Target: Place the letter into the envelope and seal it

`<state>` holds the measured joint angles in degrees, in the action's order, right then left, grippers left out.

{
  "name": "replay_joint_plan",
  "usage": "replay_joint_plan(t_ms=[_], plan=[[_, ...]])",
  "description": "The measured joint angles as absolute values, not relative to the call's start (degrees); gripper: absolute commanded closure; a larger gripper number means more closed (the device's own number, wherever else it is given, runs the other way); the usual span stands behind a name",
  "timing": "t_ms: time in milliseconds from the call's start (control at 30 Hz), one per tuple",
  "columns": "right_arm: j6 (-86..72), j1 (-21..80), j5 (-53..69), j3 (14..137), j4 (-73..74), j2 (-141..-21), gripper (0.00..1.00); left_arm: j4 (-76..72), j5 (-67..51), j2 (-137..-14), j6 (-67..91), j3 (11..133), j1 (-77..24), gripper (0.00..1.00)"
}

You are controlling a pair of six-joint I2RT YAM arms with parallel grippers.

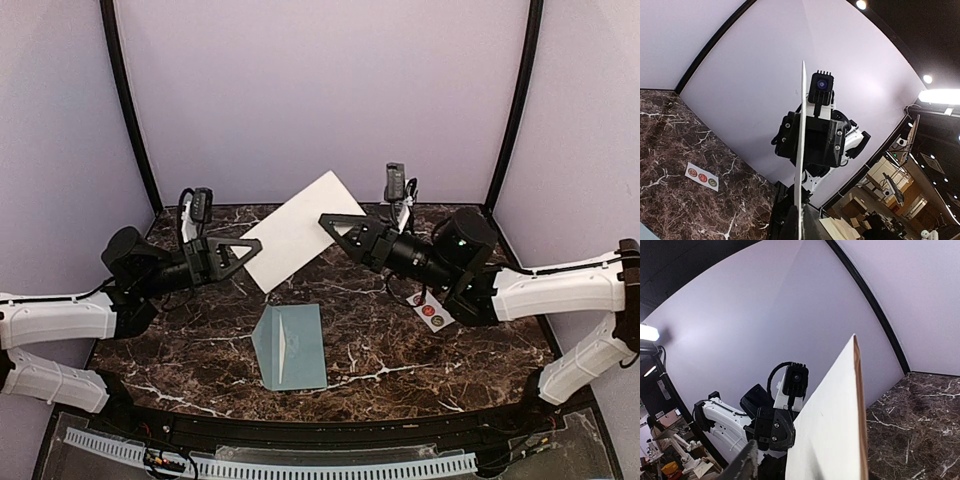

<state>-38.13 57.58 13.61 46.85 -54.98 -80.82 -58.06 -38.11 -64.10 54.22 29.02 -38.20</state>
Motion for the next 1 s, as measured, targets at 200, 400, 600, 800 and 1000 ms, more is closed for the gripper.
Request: replay_joint_plan(t_ms=[200, 400, 600, 800, 1000], plan=[[-35.99, 55.07, 12.32, 45.47, -41.36, -74.52, 0.05, -44.36, -38.98, -61.65, 47.48, 29.71, -38.15, 1.00], [-28.01, 50.09, 15.09, 50.68, -18.33, -70.83, 0.03, -19.31, -44.66, -62.54, 32.05, 38.74, -38.17, 1.00], [-18.41, 50.19, 23.77, 63.07, 4.43, -75.88, 0.09, 1.17, -48.07, -67.77, 18.55, 46.44, -41.71, 1.00], [-11.62, 54.41, 29.89, 70.52, 20.58, -82.30, 0.25, 14.04, -50.37, -72.51, 10.72, 50.61, -44.88, 1.00], [-9.39, 56.49, 35.27, 70.89, 27.68, -87.15, 0.44, 18.55, -53.74, -73.82, 7.66, 52.51, -44.97, 1.00]])
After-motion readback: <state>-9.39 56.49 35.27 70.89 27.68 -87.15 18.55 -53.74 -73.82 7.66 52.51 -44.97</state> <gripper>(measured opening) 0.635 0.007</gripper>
